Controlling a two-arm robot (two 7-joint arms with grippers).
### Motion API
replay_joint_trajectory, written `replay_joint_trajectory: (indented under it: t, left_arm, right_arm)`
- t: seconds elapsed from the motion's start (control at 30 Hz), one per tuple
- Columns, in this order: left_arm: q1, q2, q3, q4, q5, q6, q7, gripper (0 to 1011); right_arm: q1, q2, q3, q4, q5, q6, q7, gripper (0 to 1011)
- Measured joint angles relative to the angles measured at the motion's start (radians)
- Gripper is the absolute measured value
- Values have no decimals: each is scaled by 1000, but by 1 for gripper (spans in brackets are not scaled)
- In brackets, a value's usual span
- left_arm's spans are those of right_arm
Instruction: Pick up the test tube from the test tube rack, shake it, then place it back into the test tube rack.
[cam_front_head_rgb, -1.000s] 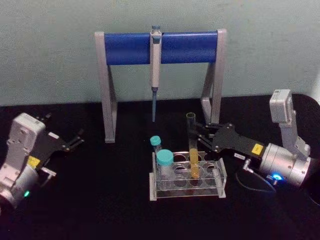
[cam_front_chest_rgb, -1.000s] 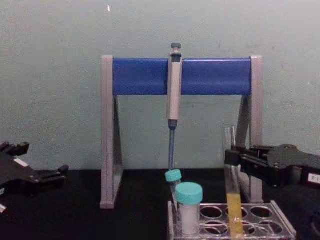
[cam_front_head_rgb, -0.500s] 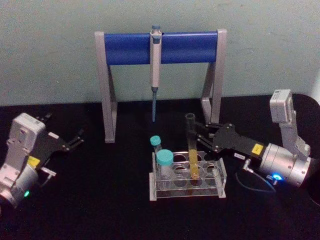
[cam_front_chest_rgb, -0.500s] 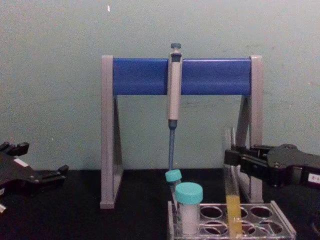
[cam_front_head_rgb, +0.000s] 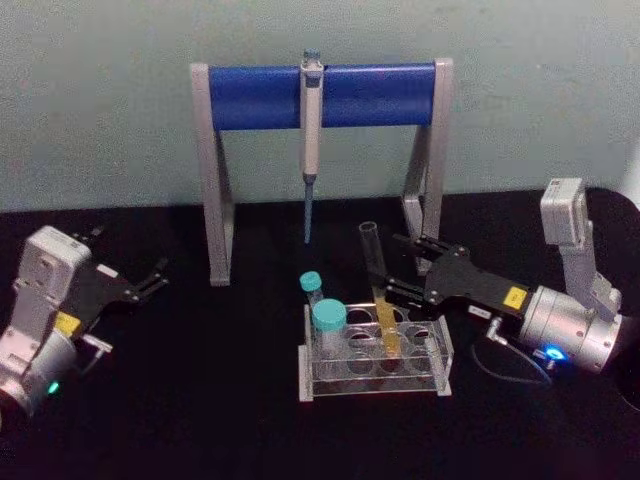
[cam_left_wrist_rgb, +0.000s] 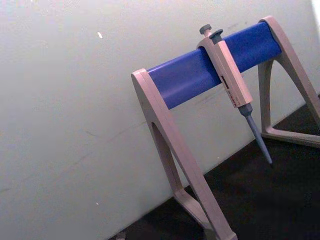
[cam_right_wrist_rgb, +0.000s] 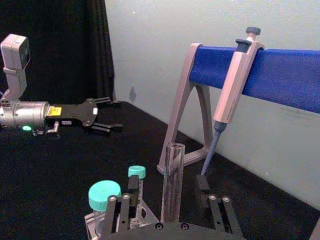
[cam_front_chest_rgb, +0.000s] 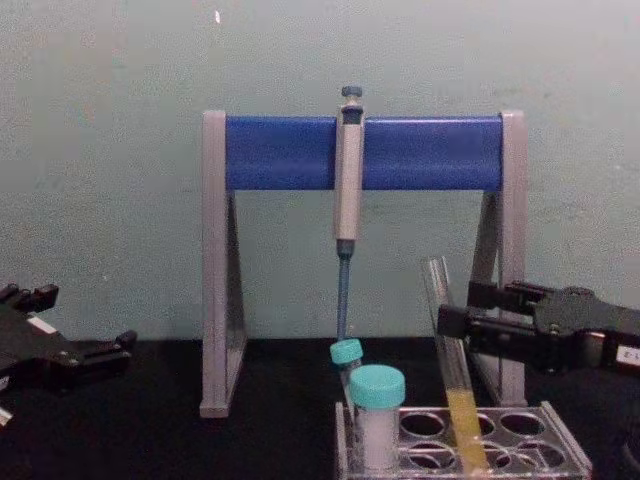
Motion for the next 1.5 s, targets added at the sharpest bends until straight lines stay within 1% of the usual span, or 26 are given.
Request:
replay_joint_trajectory:
  t: [0.2, 0.23, 0.27, 0.33, 0.63, 0.73, 0.8, 0.87, 0.9, 0.93, 1.0, 1.03, 1.1, 1.13, 1.17, 1.27, 1.3, 1.4, 1.43, 1.47, 1.5]
  left_arm:
    - [0, 0, 0, 0, 0, 0, 0, 1001]
    - [0, 0, 0, 0, 0, 0, 0, 1001]
    - [0, 0, 0, 0, 0, 0, 0, 1001]
    - [0, 0, 0, 0, 0, 0, 0, 1001]
    - [0, 0, 0, 0, 0, 0, 0, 1001]
    - [0, 0, 0, 0, 0, 0, 0, 1001]
    - [0, 0, 0, 0, 0, 0, 0, 1001]
    - [0, 0, 0, 0, 0, 0, 0, 1001]
    - [0, 0, 0, 0, 0, 0, 0, 1001]
    - [0, 0, 0, 0, 0, 0, 0, 1001]
    - [0, 0, 0, 0, 0, 0, 0, 1001]
    - [0, 0, 0, 0, 0, 0, 0, 1001]
    - [0, 0, 0, 0, 0, 0, 0, 1002]
    - [0, 0, 0, 0, 0, 0, 0, 1001]
    - [0, 0, 0, 0, 0, 0, 0, 1001]
    - [0, 0, 0, 0, 0, 0, 0, 1001]
    - [0, 0, 0, 0, 0, 0, 0, 1001]
    - [0, 0, 0, 0, 0, 0, 0, 1001]
    - [0, 0, 0, 0, 0, 0, 0, 1001]
    - [0, 0, 0, 0, 0, 0, 0, 1001]
    - [0, 0, 0, 0, 0, 0, 0, 1001]
  right_arm:
    - [0, 0, 0, 0, 0, 0, 0, 883]
    - [0, 0, 0, 0, 0, 0, 0, 897]
    - [0, 0, 0, 0, 0, 0, 0, 942]
    - [0, 0, 0, 0, 0, 0, 0, 994]
    - [0, 0, 0, 0, 0, -1, 0, 1000]
    - [-6, 2, 6, -9, 0, -12, -5, 1000]
    - [-15, 4, 18, -23, 3, -21, -14, 1000]
    - [-32, 6, 38, -48, 12, -35, -36, 1000]
    - [-49, 7, 59, -70, 16, -45, -65, 1000]
    - [-49, 7, 59, -70, 16, -45, -65, 1000]
    - [-76, 6, 91, -106, 14, -57, -127, 1000]
    - [-97, 5, 114, -134, -1, -63, -182, 1000]
    - [-118, 2, 136, -161, -23, -65, -245, 1000]
    - [-136, -2, 152, -185, -55, -60, -313, 1000]
    - [-145, -5, 160, -197, -73, -53, -350, 1000]
    - [-165, -15, 176, -223, -122, -17, -451, 1000]
    - [-174, -22, 182, -234, -148, 15, -506, 1000]
    - [-183, -34, 186, -240, -182, 64, -569, 1000]
    - [-186, -39, 186, -239, -200, 92, -597, 1000]
    - [-187, -42, 185, -238, -209, 106, -609, 1000]
    - [-187, -47, 183, -232, -223, 133, -626, 1000]
